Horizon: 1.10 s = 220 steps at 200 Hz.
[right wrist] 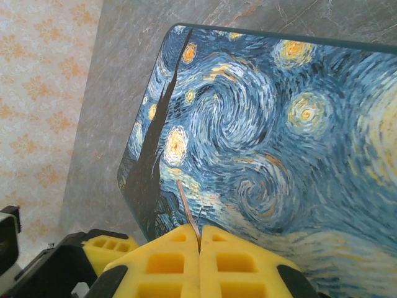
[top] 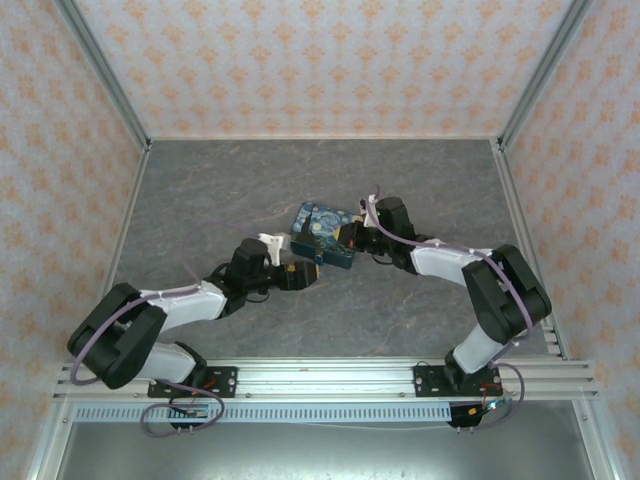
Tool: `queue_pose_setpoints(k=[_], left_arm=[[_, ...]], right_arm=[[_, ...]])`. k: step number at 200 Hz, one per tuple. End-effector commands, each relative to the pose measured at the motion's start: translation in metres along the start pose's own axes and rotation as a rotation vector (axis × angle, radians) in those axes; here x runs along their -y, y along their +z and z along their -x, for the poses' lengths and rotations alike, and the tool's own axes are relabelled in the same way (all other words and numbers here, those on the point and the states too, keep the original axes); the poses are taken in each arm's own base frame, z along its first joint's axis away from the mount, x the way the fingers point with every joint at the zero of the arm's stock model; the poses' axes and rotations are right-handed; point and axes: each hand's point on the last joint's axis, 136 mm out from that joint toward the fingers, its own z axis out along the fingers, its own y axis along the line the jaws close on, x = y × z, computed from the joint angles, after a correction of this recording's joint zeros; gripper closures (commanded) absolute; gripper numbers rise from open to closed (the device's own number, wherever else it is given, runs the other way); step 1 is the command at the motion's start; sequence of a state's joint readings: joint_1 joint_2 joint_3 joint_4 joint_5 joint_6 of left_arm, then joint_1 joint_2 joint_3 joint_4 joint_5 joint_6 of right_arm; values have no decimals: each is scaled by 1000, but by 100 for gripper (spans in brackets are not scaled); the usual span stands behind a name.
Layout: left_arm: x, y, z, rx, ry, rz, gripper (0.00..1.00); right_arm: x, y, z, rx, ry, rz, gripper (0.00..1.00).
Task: Unlock the padlock with the key
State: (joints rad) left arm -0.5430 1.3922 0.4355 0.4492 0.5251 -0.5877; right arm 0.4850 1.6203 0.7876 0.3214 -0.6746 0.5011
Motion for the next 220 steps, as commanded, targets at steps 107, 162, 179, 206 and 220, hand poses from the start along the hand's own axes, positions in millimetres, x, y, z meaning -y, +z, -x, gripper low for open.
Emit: queue_pose_setpoints(k=[107, 162, 179, 206, 220], left_arm=[[-4, 41, 29, 82, 76, 40, 15], [-11, 57, 24, 76, 110, 52, 23], [-13, 61, 22, 75, 107, 60, 24], [-14, 68, 19, 65, 105, 59, 27], [-12, 73, 17, 51, 106, 54, 30]], right_arm=[[30, 6, -21, -61, -4, -83, 100], [32, 7, -23, -71, -6, -93, 100], [33, 7, -23, -73, -9, -94, 100], [33, 7, -24, -76, -9, -94, 100], [33, 7, -24, -76, -9, -95, 100]])
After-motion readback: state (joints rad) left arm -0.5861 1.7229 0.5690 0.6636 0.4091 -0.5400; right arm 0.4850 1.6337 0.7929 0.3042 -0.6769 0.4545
